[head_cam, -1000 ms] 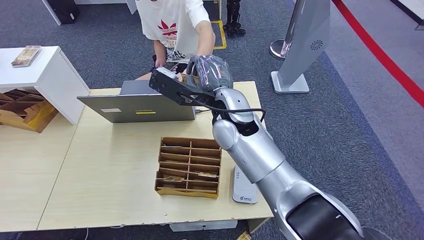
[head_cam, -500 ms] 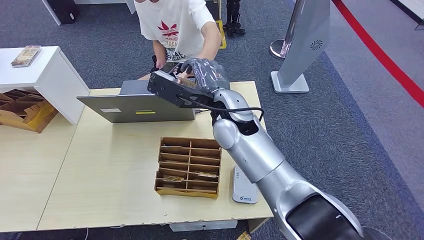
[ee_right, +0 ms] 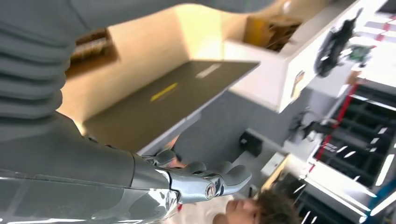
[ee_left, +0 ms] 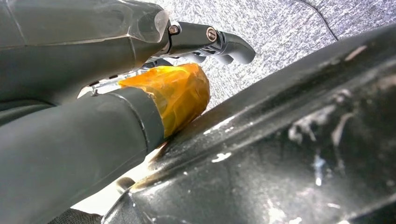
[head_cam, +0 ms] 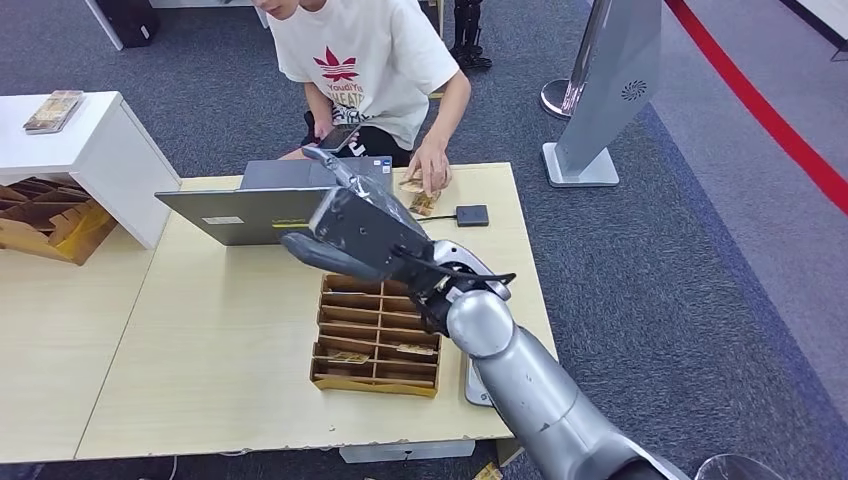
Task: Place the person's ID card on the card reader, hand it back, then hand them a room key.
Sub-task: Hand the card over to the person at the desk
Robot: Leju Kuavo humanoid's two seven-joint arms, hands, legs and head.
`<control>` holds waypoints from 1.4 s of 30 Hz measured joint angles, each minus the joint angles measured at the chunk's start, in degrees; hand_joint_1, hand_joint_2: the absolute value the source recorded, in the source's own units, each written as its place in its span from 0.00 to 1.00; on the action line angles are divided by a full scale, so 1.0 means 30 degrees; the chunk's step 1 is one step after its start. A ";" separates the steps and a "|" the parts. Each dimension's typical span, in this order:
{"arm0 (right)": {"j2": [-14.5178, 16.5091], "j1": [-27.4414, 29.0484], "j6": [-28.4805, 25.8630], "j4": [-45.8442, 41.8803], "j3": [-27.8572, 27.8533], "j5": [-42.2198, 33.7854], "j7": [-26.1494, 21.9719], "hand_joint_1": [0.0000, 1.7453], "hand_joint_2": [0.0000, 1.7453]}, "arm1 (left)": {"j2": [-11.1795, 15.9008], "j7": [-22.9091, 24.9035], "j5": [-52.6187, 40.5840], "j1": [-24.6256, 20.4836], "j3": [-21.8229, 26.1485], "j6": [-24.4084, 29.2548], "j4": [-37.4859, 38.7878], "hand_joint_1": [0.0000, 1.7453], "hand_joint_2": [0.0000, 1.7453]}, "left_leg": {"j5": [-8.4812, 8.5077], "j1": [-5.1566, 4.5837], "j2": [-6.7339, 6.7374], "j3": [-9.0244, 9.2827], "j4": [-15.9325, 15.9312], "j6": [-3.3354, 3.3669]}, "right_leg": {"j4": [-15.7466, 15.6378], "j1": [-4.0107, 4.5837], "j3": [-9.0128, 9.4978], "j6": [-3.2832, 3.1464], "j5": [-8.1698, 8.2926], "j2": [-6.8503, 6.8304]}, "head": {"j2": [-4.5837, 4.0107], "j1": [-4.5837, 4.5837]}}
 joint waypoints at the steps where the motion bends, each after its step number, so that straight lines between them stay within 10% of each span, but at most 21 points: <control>1: -0.0234 0.0516 0.0040 -0.0583 0.0067 -0.0608 -0.0242 0.00 0.00 | 0.0000 -0.0051 0.0064 0.0016 0.0002 0.0027 0.0000 0.00 0.00 | -0.0002 -0.0001 0.0006 0.0000 0.0000 0.0002 | 0.0000 -0.0001 -0.0001 0.0000 0.0001 0.0004 | 0.0000 -0.0002; 14: -0.3198 0.7611 0.3385 -0.5182 0.0138 -0.9268 -0.2383 0.00 0.00 | -0.0015 -0.0475 0.0705 0.0195 0.0113 0.0515 0.0000 0.00 0.00 | -0.0018 0.0001 0.0003 0.0000 -0.0002 -0.0009 | -0.0007 0.0002 0.0003 0.0010 -0.0009 0.0000 | 0.0000 0.0000; 21: -0.4466 1.0434 0.9289 -0.5220 0.0284 -1.4315 -0.3876 0.00 0.00 | -0.0100 -0.0297 0.0530 0.0184 0.0128 0.0796 0.0000 0.00 0.00 | -0.0021 -0.0002 0.0009 0.0002 -0.0002 -0.0008 | -0.0007 0.0000 0.0006 0.0012 -0.0013 0.0006 | 0.0000 0.0002; 42: -0.4865 1.0792 1.1415 -0.4468 0.1400 -1.4578 -0.3890 0.00 0.00 | -0.0255 0.0636 -0.2034 0.0055 0.0098 0.1909 -0.0044 0.00 0.00 | -0.0018 0.0000 0.0010 0.0018 -0.0002 -0.0009 | -0.0006 0.0001 0.0019 0.0012 -0.0009 0.0007 | 0.0000 0.0004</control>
